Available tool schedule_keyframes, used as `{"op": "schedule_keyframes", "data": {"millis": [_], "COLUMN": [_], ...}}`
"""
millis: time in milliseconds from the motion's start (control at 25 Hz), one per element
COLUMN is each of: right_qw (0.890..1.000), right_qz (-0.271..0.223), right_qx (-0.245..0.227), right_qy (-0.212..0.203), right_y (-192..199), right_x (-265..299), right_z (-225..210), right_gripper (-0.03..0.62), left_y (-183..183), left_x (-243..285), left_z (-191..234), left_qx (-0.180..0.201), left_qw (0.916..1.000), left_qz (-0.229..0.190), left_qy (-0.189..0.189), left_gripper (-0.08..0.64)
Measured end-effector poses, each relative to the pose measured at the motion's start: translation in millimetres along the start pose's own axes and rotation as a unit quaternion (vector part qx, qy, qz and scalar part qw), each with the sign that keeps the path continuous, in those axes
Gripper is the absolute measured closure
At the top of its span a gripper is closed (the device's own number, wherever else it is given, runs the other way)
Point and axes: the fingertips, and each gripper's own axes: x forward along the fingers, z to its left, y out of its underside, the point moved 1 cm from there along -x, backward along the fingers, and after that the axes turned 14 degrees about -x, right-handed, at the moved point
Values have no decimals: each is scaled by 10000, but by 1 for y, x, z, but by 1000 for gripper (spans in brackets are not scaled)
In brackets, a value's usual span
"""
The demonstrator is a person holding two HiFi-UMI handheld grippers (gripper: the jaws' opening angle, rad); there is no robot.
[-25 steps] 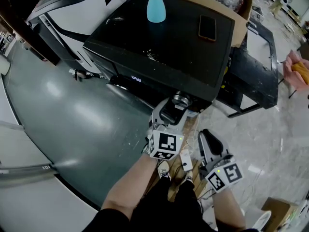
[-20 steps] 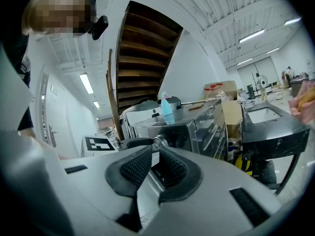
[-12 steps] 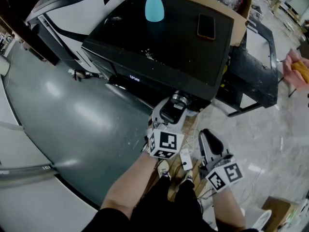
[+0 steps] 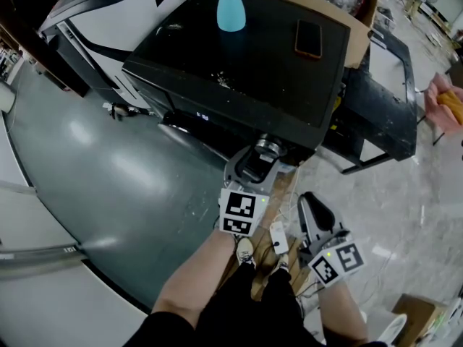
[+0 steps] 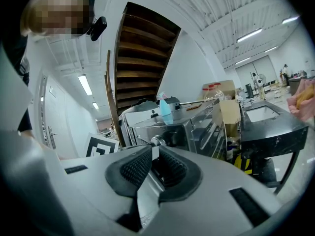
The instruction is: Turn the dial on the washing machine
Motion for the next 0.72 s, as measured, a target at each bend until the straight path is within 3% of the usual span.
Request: {"op": "schedule_keyframes", "data": {"millis": [320, 720], "right_qw": [10000, 9999], "right_qz": [-23, -30], "right_qx": [73, 127], "right_qy": [6, 37], "right_y": [2, 4], "right_x": [-5, -11], "right_z": [-3, -7], "right_gripper": [549, 549], "left_y": [3, -2], "left_x": [-4, 0], "left_z": [-7, -10], "left_qx": [719, 1974], "left_qw": [9973, 9790], "left_qz": [-13, -36], "left_qy": [-170, -503], "left_gripper": [301, 296]}}
